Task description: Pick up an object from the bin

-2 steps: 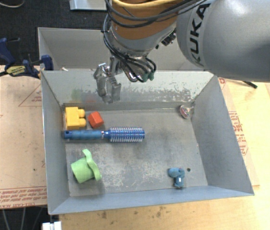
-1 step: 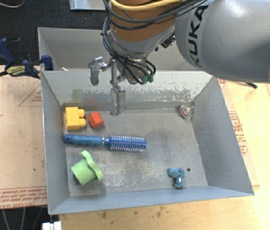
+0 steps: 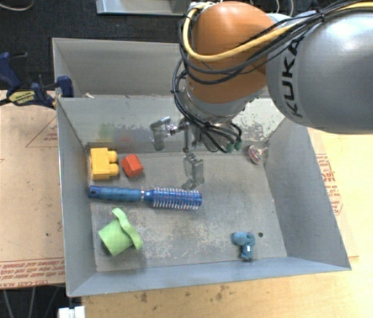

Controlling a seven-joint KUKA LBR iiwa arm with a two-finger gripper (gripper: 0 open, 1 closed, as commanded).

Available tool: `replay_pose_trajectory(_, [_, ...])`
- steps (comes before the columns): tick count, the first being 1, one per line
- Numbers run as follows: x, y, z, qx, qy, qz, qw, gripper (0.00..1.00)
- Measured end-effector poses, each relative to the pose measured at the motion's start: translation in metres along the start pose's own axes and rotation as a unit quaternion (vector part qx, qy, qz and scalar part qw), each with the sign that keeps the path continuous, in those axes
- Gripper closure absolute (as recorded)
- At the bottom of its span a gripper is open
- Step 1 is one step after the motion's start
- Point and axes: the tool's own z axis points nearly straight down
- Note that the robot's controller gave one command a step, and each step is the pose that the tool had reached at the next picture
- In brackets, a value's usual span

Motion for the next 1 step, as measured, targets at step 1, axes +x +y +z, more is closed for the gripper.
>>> replay_pose_trajectory(1, [0.0393,0.0148,0.1629,-0.002,-0.0005,-0.097,0.9953,0.0])
